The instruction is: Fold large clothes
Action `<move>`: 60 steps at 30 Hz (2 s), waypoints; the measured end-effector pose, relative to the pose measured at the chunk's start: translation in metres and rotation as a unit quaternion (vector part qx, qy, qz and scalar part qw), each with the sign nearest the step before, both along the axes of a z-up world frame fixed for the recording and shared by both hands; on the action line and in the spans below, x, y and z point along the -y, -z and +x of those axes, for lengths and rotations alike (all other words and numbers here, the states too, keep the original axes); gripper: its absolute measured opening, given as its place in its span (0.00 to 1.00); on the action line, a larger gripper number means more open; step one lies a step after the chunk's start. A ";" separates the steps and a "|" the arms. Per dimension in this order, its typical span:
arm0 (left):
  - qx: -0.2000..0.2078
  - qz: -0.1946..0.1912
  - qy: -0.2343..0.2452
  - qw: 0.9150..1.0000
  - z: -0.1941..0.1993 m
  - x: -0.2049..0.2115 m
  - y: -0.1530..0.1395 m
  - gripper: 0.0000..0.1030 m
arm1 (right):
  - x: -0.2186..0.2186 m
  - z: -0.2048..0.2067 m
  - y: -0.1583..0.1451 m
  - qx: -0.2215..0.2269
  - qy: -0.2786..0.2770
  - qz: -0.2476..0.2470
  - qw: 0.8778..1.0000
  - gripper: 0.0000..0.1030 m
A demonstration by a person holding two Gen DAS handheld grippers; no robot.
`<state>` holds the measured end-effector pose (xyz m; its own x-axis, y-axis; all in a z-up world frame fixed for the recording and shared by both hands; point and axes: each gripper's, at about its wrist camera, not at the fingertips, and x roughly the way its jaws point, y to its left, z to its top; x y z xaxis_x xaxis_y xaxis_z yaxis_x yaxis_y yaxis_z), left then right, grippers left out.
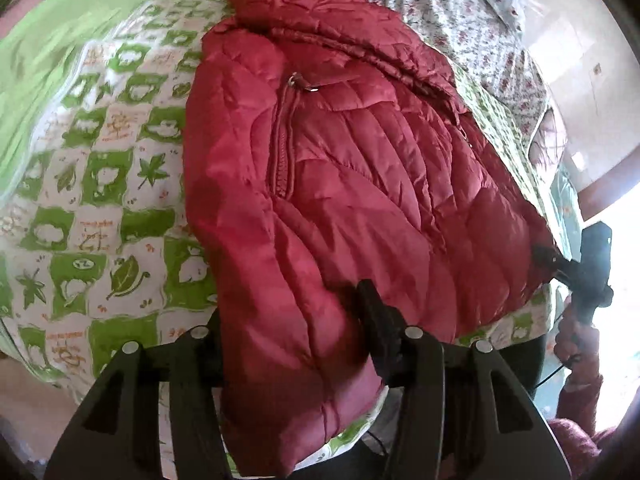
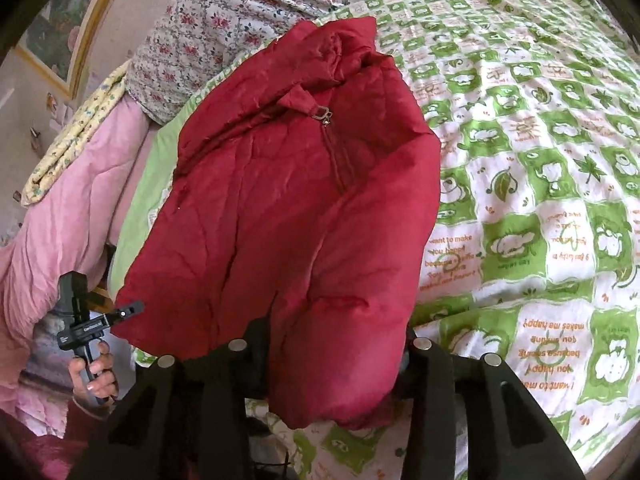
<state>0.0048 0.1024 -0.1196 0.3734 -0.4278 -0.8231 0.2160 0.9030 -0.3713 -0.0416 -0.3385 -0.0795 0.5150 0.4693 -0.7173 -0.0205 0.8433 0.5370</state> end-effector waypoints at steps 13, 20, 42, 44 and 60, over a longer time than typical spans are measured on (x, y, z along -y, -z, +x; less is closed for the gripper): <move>0.094 -0.046 -0.007 0.994 -0.010 -0.010 -0.058 0.15 | 0.006 -0.007 -0.035 0.062 0.001 0.030 0.998 0.21; 0.142 -0.070 -0.030 0.987 0.005 -0.014 -0.092 0.14 | 0.007 0.006 -0.071 0.113 0.013 0.035 0.993 0.19; 0.190 -0.094 -0.070 0.975 0.126 -0.009 -0.152 0.14 | 0.010 0.131 -0.134 0.191 0.052 0.028 0.980 0.19; 0.187 -0.093 -0.075 0.975 0.138 -0.009 -0.153 0.14 | 0.010 0.145 -0.135 0.193 0.055 0.028 0.979 0.19; 0.157 -0.057 -0.111 0.980 0.265 -0.001 -0.133 0.14 | 0.023 0.273 -0.105 0.173 0.126 0.048 0.976 0.20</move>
